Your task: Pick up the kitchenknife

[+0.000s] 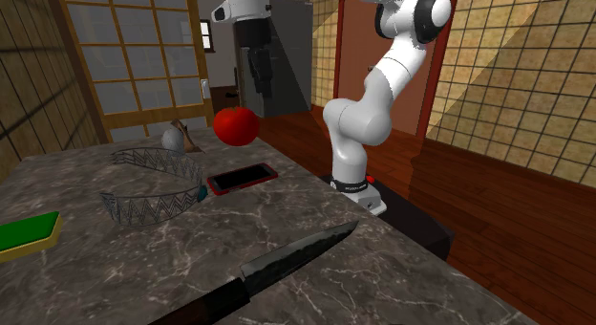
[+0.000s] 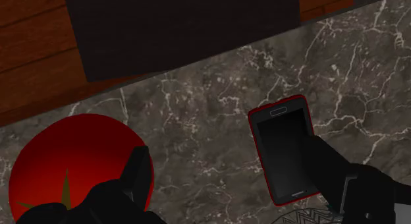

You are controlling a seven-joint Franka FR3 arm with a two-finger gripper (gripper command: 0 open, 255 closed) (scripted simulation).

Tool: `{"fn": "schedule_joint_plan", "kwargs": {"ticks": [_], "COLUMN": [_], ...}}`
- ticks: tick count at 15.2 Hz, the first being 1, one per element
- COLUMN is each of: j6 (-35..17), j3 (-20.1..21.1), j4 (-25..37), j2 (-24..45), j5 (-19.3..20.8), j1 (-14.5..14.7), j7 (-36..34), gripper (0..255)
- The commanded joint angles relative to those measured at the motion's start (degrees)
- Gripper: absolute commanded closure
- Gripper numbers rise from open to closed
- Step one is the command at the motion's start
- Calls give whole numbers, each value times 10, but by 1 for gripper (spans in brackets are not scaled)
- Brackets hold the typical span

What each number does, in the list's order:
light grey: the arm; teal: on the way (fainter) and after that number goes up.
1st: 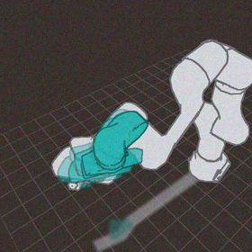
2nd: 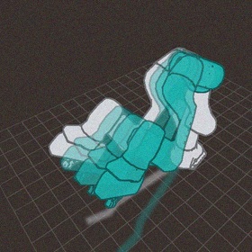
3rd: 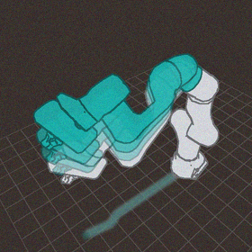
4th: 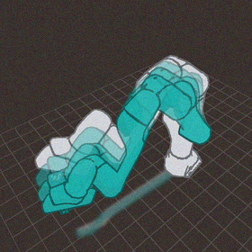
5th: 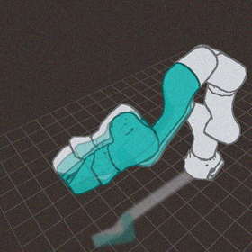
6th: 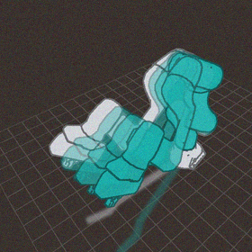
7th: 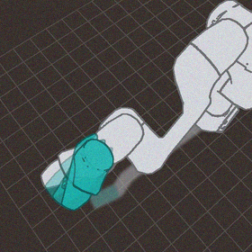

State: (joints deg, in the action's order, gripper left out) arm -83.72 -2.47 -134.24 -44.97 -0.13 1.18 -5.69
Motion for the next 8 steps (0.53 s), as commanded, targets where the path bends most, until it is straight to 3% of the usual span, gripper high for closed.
{"fn": "schedule_joint_plan", "kwargs": {"ticks": [1,8], "j6": [0,-85], "j3": [0,63], "j4": [0,-15], "j2": [0,53], "j5": [0,-61], "j1": [0,37], "j7": [0,-51], "gripper": [0,0]}}
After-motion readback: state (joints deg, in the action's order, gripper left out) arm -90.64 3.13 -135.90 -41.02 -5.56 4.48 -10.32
